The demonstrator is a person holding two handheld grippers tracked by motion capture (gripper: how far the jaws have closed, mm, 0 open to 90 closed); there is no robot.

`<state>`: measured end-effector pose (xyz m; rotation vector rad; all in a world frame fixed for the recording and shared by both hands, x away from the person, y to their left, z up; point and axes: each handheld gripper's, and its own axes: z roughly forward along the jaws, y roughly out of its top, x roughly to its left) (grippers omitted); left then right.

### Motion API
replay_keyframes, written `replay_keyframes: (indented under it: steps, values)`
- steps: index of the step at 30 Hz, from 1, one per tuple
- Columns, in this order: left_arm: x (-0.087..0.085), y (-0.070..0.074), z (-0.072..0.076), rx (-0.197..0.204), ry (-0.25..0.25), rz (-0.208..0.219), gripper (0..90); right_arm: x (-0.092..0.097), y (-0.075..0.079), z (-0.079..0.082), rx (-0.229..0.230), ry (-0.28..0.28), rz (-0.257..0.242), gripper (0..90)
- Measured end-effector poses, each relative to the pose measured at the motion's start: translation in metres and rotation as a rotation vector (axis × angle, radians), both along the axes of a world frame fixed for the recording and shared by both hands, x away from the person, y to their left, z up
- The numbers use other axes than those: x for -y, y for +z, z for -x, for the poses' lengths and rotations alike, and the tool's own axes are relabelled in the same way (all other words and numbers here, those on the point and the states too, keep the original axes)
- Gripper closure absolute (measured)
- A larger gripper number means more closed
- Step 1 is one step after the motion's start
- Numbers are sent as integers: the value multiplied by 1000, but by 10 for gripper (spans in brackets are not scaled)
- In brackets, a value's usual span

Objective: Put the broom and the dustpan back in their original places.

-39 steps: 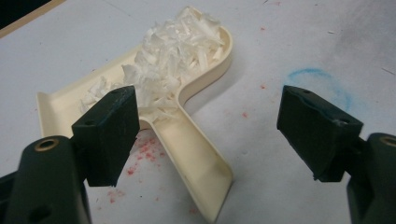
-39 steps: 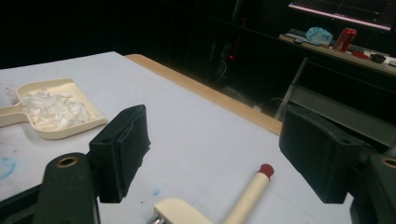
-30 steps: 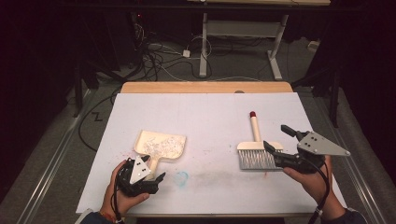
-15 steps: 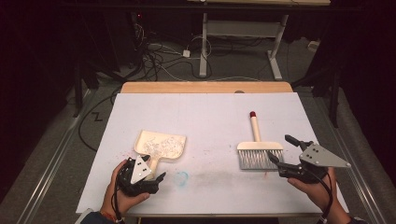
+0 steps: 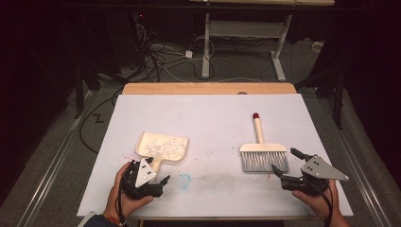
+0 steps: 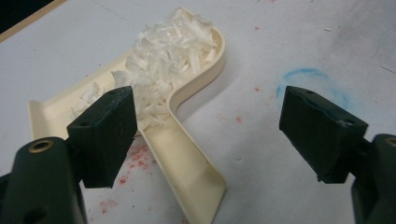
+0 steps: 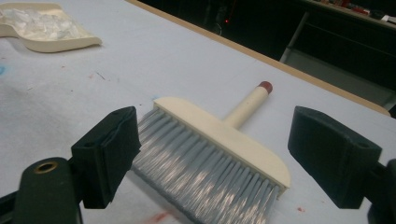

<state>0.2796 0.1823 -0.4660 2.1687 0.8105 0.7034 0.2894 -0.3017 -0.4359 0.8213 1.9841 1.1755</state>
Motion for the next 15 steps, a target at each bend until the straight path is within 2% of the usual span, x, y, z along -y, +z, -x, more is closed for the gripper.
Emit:
replay_keyframes:
  steps: [3, 6, 7, 10, 11, 12, 15]
  values:
    - [-1, 1, 1, 14, -7, 8, 186, -1, 0, 2, 1, -7, 8, 178]
    - [-1, 0, 1, 6, -9, 8, 186, -2, 3, 3, 19, -13, 9, 180]
    - [-1, -1, 1, -6, -6, 13, 186, -2, 3, 4, 18, -13, 3, 181]
    - [-1, 0, 2, -4, -3, 13, 186, -1, 4, 3, 10, -30, -7, 185]
    - [-2, 1, 1, 8, -8, 7, 186, 0, 4, 3, 2, -31, -18, 185]
    - [-2, 0, 2, -1, -4, 12, 186, 0, 4, 2, -3, -34, -28, 186]
    - [-3, 1, 2, 7, -5, 8, 186, -1, 3, 1, 2, -37, -18, 186]
